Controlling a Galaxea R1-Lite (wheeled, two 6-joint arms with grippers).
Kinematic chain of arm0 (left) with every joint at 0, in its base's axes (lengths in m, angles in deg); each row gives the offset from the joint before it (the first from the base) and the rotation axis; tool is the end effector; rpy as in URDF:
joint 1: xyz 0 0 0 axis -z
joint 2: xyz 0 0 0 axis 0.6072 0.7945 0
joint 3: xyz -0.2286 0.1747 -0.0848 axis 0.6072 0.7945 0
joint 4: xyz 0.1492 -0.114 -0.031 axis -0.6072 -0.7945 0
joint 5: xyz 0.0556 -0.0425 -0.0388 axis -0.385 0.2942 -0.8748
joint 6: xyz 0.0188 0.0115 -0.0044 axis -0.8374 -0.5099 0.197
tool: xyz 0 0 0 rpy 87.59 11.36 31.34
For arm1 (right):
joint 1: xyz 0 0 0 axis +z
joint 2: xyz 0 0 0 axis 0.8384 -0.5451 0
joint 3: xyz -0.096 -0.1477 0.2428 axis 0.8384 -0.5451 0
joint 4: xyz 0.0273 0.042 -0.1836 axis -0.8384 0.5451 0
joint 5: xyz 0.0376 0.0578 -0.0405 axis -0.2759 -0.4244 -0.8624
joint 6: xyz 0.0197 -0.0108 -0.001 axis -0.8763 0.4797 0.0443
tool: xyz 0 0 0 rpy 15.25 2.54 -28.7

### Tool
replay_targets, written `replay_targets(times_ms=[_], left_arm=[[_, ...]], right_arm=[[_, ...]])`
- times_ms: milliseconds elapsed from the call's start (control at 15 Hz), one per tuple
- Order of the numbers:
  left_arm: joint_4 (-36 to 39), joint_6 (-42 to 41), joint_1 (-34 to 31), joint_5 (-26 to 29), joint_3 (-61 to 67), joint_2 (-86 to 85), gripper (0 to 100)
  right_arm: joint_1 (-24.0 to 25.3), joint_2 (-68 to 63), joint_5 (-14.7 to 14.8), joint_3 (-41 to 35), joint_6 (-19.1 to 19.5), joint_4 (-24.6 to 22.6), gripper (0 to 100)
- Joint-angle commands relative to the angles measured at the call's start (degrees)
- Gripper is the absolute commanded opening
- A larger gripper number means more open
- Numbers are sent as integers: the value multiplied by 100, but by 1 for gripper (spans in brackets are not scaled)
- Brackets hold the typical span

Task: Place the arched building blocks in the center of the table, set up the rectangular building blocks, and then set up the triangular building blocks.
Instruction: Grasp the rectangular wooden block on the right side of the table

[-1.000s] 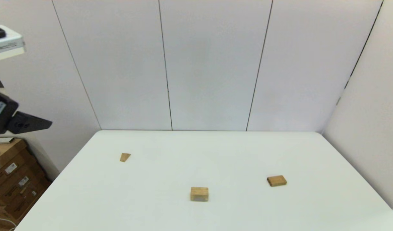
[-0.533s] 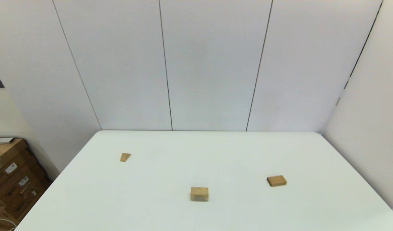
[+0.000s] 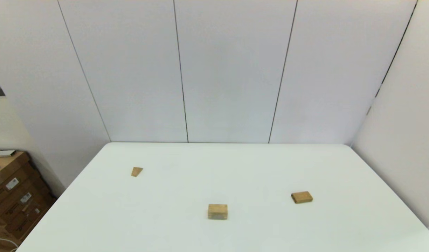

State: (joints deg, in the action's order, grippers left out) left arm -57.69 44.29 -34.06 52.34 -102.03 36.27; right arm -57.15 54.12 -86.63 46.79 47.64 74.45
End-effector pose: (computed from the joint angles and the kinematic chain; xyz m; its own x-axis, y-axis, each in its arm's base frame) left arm -0.0812 0.0101 0.2239 0.9199 0.1832 -0.3468 -0.0563 0.9367 0.3455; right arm -0.0270 0.0007 0.0764 0.9973 0.0256 -0.0689 -0.0280 0.9990 -0.0342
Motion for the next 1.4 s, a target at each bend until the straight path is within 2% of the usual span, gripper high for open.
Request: replay_targets(times_ms=[67, 333, 467, 600, 800, 1067, 1267, 1400], left_arm=[[-134, -7, -131, 57, 314, -666, 100], [-37, -68, -262, 453, 797, -1299, 100], [288, -112, -271, 567, 1228, -1730, 100], [965, -68, -280, 567, 1781, -1906, 100], [2608, 108, -280, 567, 2994, -1976, 100], [4252, 134, -280, 576, 4383, -1976, 100], [4823, 336, -280, 699, 4858, -1976, 100], [5078, 582, -280, 1331, 5033, -1976, 100]], right_arm=[[1, 1, -2, 1, 2, 3, 100], [1, 1, -2, 1, 2, 3, 100], [1, 1, -2, 1, 2, 3, 100], [1, 1, -2, 1, 11, 3, 100], [1, 1, -2, 1, 2, 3, 100], [1, 1, -2, 1, 2, 3, 100], [1, 1, -2, 1, 2, 3, 100], [1, 1, -2, 1, 2, 3, 100]])
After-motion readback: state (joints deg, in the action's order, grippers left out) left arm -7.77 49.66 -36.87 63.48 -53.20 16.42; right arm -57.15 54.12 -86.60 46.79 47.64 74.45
